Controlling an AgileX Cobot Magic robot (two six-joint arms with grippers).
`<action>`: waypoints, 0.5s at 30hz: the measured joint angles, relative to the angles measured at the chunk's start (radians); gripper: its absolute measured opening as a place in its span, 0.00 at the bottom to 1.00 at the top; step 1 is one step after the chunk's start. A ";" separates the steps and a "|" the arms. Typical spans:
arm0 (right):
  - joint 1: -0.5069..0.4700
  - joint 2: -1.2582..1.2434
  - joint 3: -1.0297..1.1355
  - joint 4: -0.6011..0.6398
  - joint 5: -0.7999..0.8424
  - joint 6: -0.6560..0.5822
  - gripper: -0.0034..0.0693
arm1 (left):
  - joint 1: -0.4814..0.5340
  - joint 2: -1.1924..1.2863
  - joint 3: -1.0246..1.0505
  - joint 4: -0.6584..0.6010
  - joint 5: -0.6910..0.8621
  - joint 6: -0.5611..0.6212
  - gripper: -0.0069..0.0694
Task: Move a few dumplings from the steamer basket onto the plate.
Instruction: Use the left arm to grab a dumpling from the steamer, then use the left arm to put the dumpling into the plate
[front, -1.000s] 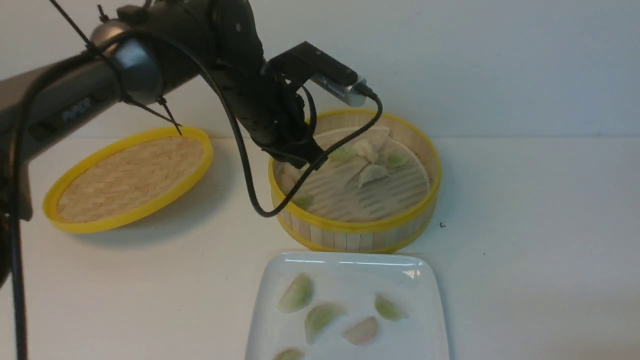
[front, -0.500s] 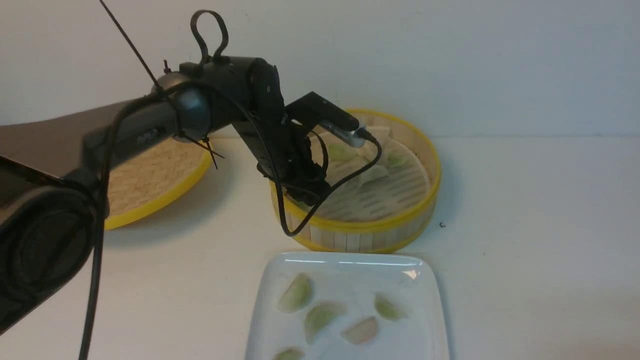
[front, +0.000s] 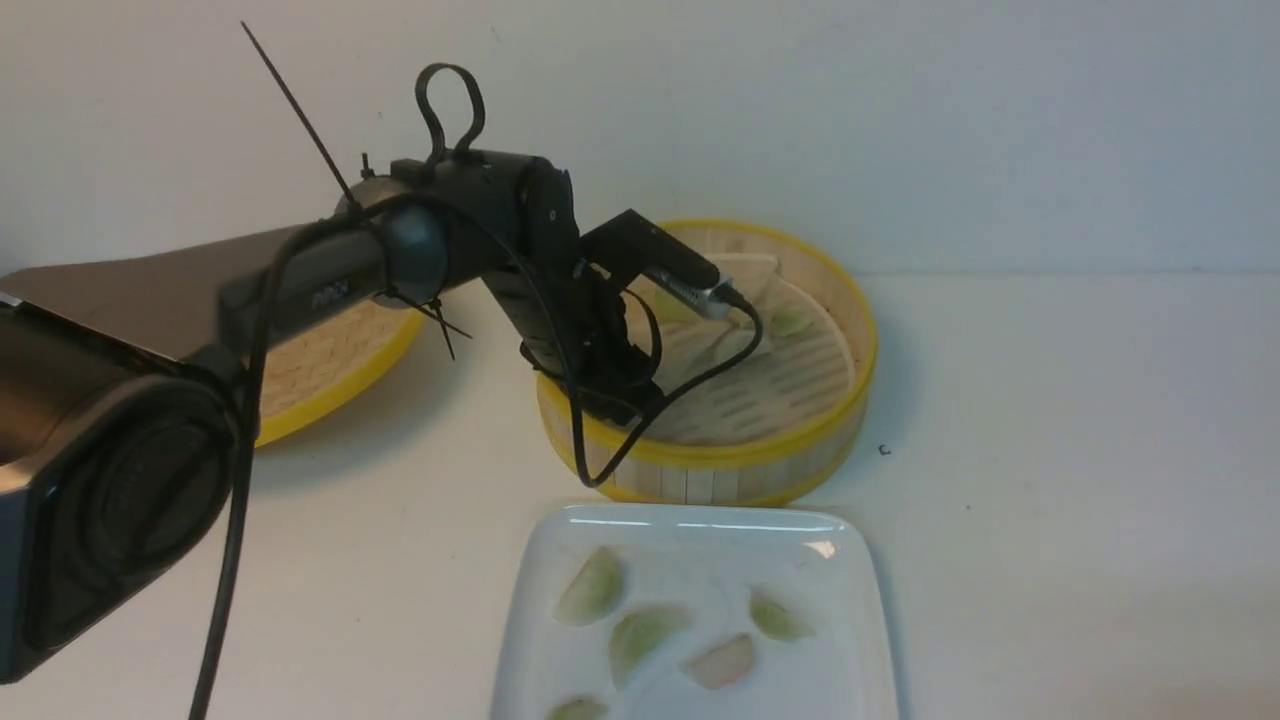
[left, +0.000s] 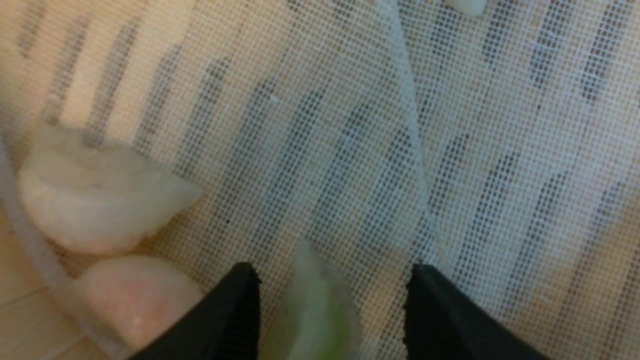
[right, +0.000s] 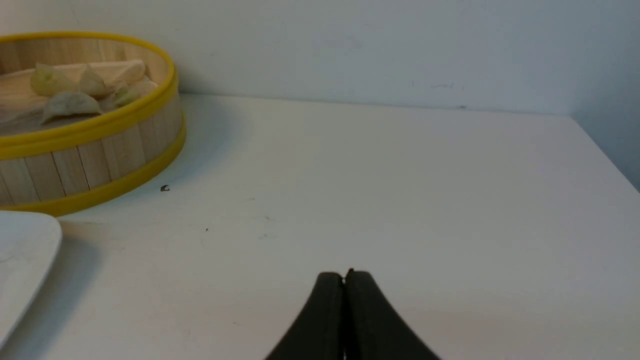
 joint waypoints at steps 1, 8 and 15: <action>0.000 0.000 0.000 0.000 0.000 0.000 0.03 | -0.001 0.003 0.000 0.001 0.002 0.000 0.54; 0.000 0.000 0.000 0.000 0.000 0.000 0.03 | -0.001 -0.002 -0.025 0.001 0.034 -0.017 0.26; 0.000 0.000 0.000 -0.001 0.000 0.000 0.03 | -0.001 -0.073 -0.145 0.002 0.186 -0.054 0.26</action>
